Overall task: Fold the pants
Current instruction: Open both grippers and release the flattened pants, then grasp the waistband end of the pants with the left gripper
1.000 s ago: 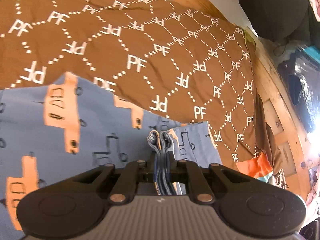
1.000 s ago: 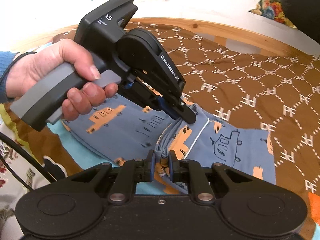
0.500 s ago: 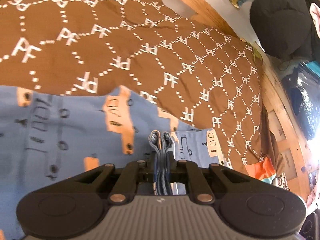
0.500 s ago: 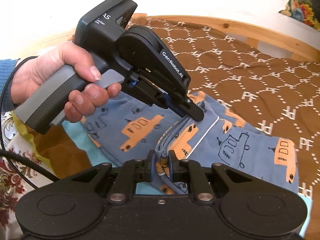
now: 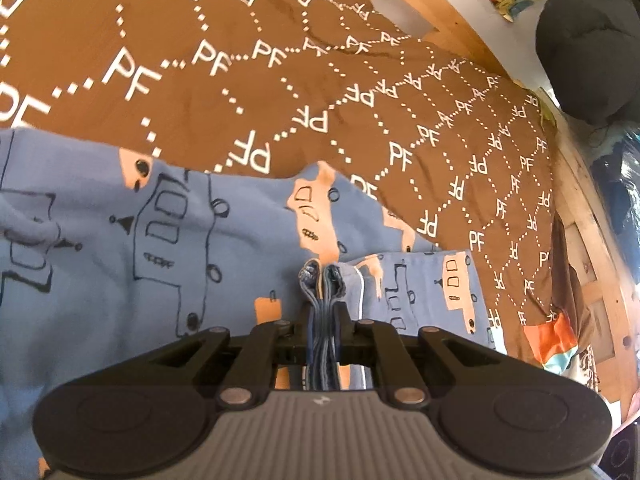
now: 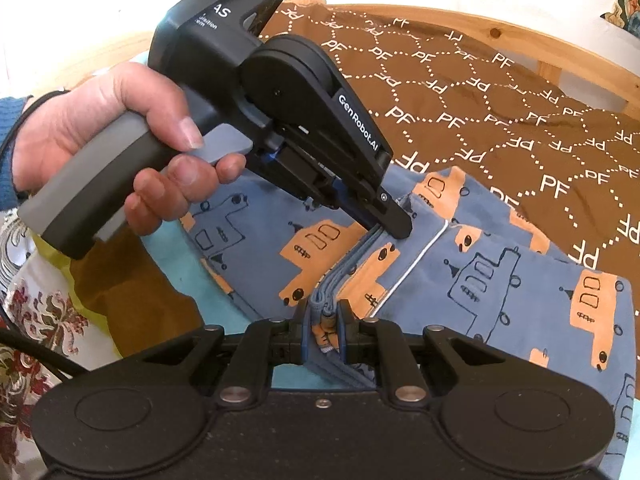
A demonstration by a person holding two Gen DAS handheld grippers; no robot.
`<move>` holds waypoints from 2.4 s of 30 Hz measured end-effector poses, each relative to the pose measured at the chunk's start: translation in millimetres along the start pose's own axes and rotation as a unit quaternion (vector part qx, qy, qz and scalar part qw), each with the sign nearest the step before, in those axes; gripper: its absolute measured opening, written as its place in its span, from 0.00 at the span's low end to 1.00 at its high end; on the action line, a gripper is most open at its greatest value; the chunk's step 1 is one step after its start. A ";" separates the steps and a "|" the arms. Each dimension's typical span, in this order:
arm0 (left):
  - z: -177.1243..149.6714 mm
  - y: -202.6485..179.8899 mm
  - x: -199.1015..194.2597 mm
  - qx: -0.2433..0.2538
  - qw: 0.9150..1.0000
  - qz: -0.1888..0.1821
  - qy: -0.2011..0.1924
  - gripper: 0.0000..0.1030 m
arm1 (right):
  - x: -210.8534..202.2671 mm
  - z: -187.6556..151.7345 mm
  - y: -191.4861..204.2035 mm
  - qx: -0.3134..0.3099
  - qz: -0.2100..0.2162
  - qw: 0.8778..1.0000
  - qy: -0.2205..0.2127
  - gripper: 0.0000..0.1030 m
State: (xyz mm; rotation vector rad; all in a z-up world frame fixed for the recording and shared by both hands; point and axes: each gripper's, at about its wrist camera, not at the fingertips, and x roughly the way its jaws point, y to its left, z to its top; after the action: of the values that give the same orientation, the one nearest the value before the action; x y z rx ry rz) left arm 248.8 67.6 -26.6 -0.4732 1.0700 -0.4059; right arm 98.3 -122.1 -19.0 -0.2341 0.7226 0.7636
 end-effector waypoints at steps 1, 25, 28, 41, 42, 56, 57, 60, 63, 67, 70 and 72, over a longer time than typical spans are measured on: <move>-0.4 1.3 -1.3 -0.001 1.000 0.001 -0.001 0.15 | -0.3 -0.7 -0.8 0.002 0.003 1.000 -0.002 0.20; -28.2 -39.0 -0.9 0.089 0.973 0.190 -0.100 0.70 | -7.0 -19.7 -167.0 -0.031 -0.356 0.933 -0.043 0.72; -34.7 -46.3 -10.6 0.082 0.969 0.196 -0.123 0.83 | -20.2 -15.7 -152.3 -0.028 -0.321 0.945 -0.064 0.73; -98.7 -53.7 -14.7 0.132 0.952 0.251 -0.117 0.93 | -40.8 -56.3 -83.6 -0.097 -0.248 0.963 -0.035 0.91; -102.7 -53.5 -11.1 0.141 0.949 0.256 -0.116 0.94 | -34.7 -63.0 -82.2 -0.108 -0.255 0.960 -0.027 0.91; -104.7 -48.5 -18.8 0.127 0.954 0.242 -0.123 0.94 | 36.6 34.0 -110.6 -0.076 -0.121 0.987 -0.074 0.87; -104.9 -47.9 -18.6 0.127 0.954 0.241 -0.124 0.94 | 46.9 37.3 -105.9 -0.095 -0.118 0.986 -0.063 0.87; -106.6 -47.8 -17.2 0.133 0.952 0.245 -0.125 0.95 | 80.3 37.8 -96.9 -0.135 -0.129 0.982 -0.031 0.91; -107.5 -50.2 -22.3 0.129 0.954 0.239 -0.126 0.95 | 69.8 40.7 -108.3 -0.090 -0.122 0.987 -0.051 0.87; -114.9 -53.2 -47.9 0.106 0.957 0.226 -0.147 0.98 | 28.5 28.7 -108.7 -0.052 -0.127 0.987 -0.083 0.90; -129.8 -49.0 -75.9 0.074 0.947 0.241 -0.200 0.98 | -3.7 10.3 -99.7 -0.026 -0.115 0.988 -0.098 0.94; -139.9 -43.1 -95.2 0.040 0.933 0.263 -0.243 0.98 | -19.9 -2.1 -88.9 -0.010 -0.109 0.988 -0.107 0.96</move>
State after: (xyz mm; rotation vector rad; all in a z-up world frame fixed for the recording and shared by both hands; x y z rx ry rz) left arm 78.6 58.7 11.1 -0.1815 0.6534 0.1441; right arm 149.6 -197.1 -12.5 -0.2404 0.4775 0.5765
